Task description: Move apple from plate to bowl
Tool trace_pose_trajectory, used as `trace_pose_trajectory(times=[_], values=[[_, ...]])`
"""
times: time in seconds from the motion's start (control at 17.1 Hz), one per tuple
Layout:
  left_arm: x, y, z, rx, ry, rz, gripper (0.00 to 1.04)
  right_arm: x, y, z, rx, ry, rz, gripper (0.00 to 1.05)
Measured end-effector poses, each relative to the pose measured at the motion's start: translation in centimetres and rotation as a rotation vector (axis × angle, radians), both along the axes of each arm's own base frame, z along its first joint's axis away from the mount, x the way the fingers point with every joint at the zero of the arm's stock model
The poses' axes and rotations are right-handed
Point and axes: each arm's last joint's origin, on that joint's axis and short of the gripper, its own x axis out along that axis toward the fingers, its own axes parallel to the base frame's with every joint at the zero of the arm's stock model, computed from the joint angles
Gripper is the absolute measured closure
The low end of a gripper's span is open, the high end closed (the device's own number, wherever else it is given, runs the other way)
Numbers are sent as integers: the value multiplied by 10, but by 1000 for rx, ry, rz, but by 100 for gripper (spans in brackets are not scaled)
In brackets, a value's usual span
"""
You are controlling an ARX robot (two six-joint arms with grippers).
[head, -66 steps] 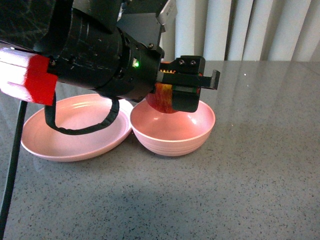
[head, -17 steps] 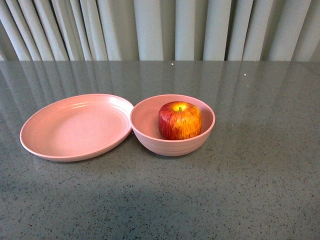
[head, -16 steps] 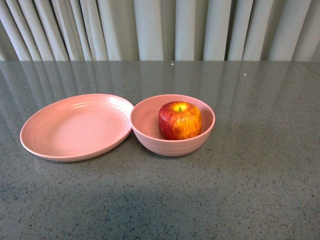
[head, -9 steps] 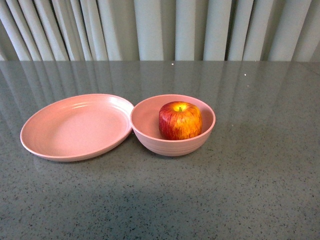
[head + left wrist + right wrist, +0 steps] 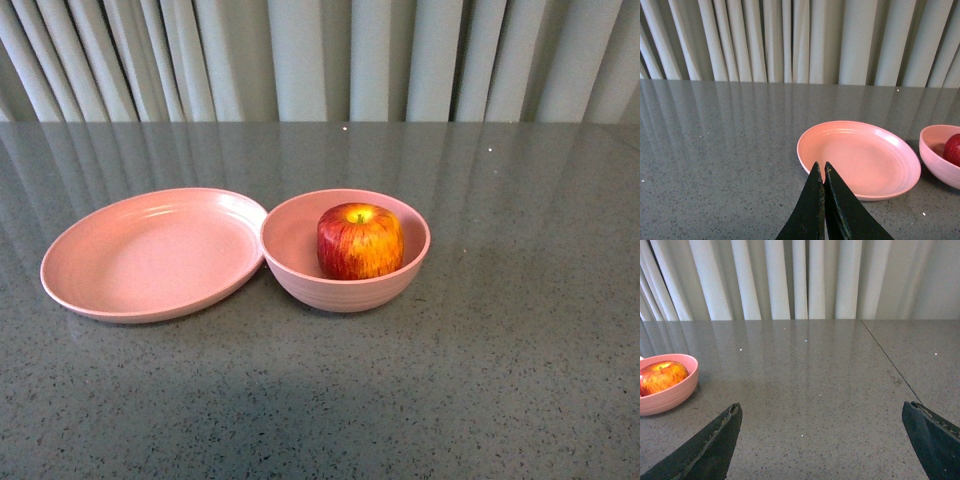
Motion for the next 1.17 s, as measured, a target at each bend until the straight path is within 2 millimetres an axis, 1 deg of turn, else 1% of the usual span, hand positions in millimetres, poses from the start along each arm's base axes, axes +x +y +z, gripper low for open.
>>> trace_pose_trajectory(times=[0.59,0.65,0.7,0.76,1.0,1.06,1.17], values=[[-11,0,-1,0,1,0,104,0,0,0,0,0,0,7],[-21,0,-6,0,39,2,104,0,0,0,0,0,0,7],[-22,0,0,1,-11,3,104,0,0,0,0,1,0,7],[-22,0,-5,2,21,-1,104,0,0,0,0,0,0,7],[-22,0,-4,2,11,0,104,0,0,0,0,0,0,7],[-22,0,-4,2,11,0,100,0,0,0,0,0,0,7],[-22,0,-4,2,11,0,77,0,0,0,0,0,0,7]])
